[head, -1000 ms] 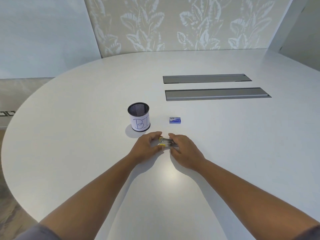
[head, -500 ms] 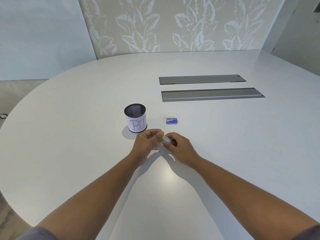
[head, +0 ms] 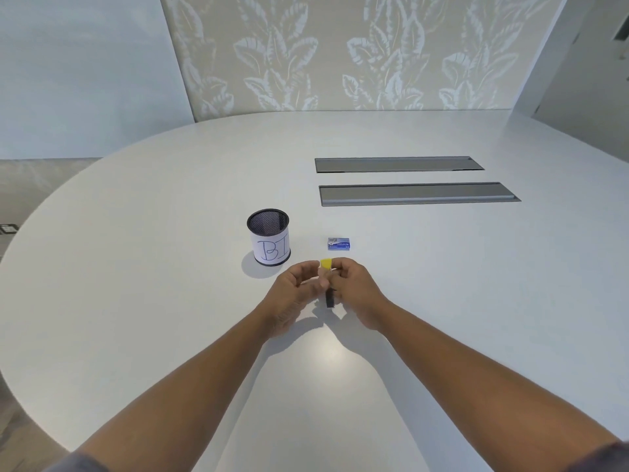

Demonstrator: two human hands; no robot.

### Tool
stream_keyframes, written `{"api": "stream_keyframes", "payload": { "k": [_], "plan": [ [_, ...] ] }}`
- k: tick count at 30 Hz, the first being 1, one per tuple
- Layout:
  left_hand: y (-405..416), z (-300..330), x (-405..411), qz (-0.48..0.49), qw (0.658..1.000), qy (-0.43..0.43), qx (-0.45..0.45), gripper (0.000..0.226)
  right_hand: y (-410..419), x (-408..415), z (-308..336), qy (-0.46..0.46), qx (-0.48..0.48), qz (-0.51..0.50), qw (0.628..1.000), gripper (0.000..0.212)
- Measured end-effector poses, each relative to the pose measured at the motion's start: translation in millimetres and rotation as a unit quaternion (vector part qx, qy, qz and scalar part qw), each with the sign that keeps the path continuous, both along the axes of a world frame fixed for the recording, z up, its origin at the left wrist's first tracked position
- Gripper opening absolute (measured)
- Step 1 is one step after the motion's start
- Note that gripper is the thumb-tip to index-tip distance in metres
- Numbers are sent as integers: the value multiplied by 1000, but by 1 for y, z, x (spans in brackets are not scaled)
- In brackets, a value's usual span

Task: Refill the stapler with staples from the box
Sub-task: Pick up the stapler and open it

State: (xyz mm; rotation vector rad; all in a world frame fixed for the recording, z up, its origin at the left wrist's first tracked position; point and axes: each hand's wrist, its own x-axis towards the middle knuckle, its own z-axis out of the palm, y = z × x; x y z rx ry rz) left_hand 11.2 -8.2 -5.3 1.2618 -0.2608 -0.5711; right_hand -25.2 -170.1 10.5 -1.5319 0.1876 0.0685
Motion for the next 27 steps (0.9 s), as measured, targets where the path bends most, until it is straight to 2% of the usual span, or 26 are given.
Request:
{"api": "stream_keyframes", "payload": {
  "k": [3, 6, 10, 16, 27],
  "plan": [
    [-7, 4, -10, -16, 990, -114, 85, 48, 3, 1, 4, 21, 122, -8, 992, 28],
    [-11, 5, -13, 7, 973, -185, 137, 54, 3, 1, 5, 16, 166, -9, 986, 42],
    [-13, 4, -13, 26, 974, -176, 144, 58, -3, 2, 5, 36, 202, -2, 979, 54],
    [-13, 3, -11, 37, 972, -170, 156, 33, -13, 5, -1, 58, 286, 6, 956, 51],
    [-15, 3, -16, 65, 954, -199, 215, 32, -10, 6, 3, 59, 241, 2, 969, 48]
  ]
}}
